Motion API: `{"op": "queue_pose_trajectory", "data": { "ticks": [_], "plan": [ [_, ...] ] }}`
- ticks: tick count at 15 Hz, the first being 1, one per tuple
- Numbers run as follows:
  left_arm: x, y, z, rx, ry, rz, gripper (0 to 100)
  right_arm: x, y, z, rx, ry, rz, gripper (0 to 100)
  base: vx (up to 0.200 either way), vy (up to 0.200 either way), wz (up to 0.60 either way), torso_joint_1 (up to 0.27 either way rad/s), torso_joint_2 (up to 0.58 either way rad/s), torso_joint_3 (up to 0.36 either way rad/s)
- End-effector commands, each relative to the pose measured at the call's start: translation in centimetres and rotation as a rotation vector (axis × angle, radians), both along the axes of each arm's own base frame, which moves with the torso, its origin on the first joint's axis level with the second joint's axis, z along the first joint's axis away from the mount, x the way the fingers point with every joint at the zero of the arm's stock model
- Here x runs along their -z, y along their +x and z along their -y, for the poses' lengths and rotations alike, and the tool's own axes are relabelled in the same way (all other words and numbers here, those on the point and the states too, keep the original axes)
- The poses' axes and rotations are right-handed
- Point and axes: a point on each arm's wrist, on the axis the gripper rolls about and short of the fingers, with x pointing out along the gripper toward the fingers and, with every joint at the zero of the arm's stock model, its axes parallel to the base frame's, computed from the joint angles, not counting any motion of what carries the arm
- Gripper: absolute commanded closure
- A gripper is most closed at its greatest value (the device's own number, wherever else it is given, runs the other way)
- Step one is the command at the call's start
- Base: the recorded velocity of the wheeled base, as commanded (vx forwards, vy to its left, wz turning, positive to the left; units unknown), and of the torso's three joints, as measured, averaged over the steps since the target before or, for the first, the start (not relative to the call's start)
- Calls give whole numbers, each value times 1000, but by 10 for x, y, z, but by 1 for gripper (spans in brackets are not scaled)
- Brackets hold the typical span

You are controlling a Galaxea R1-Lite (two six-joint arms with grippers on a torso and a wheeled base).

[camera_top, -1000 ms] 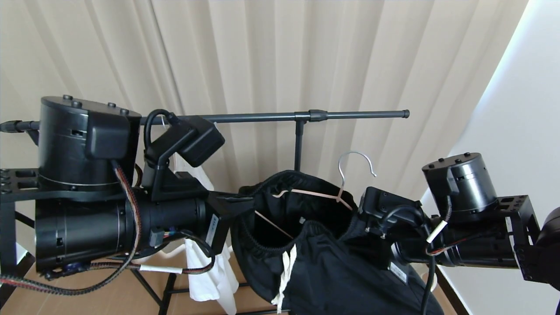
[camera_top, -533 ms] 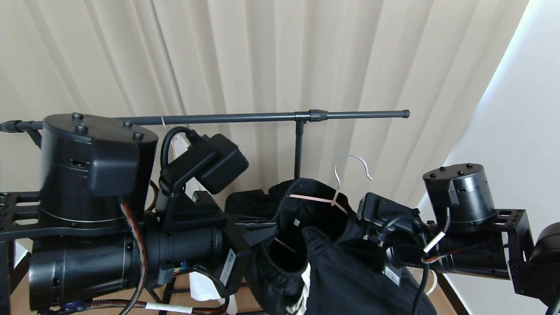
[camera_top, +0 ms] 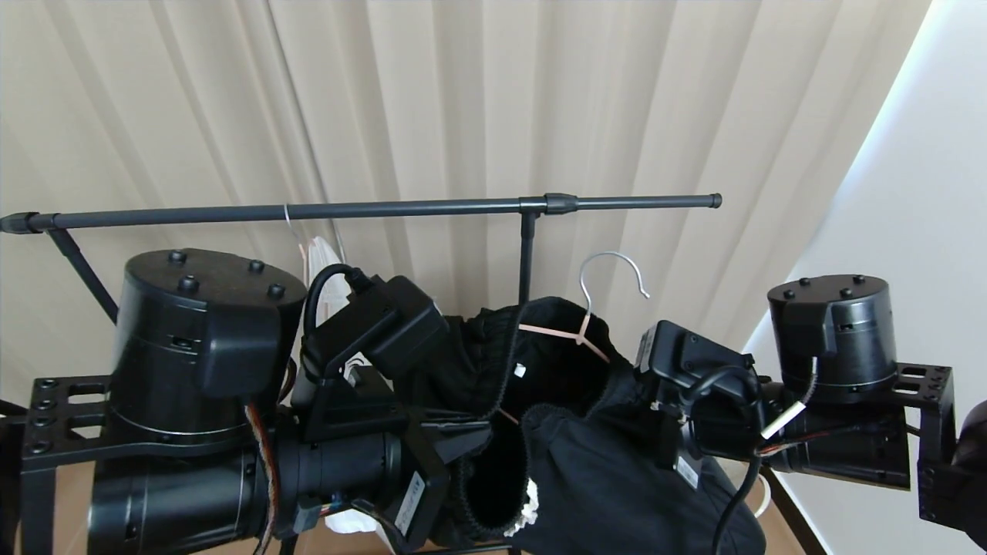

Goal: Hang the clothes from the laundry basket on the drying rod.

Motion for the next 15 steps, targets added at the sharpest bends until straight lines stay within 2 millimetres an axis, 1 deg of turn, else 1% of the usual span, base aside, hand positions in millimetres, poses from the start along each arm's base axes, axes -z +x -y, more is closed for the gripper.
{"op": "queue_pose_trajectory", "data": {
  "ticks": [1,2,5,7,10,13,15],
  "plan": [
    [10,11,2,-27,9,-8,100,-13,-7,5,-6,29,37,100,0,0,0,0,0,0],
    [14,21,5,-48,-9,11,100,-16,-13,9,-17,42,46,100,0,0,0,0,0,0],
    [18,27,10,-48,-23,23,100,-20,-21,14,-24,56,59,100,0,0,0,0,0,0],
    [24,30,14,-46,-12,14,100,-25,-27,18,-28,69,75,100,0,0,0,0,0,0],
    [27,33,18,-42,-35,33,100,-24,-28,19,-28,69,72,100,0,0,0,0,0,0],
    [23,30,24,-16,-75,66,100,-24,-27,18,-30,69,72,100,0,0,0,0,0,0],
    [27,30,26,-11,-65,56,100,-27,-29,15,-45,89,99,100,0,0,0,0,0,0]
  ]
}}
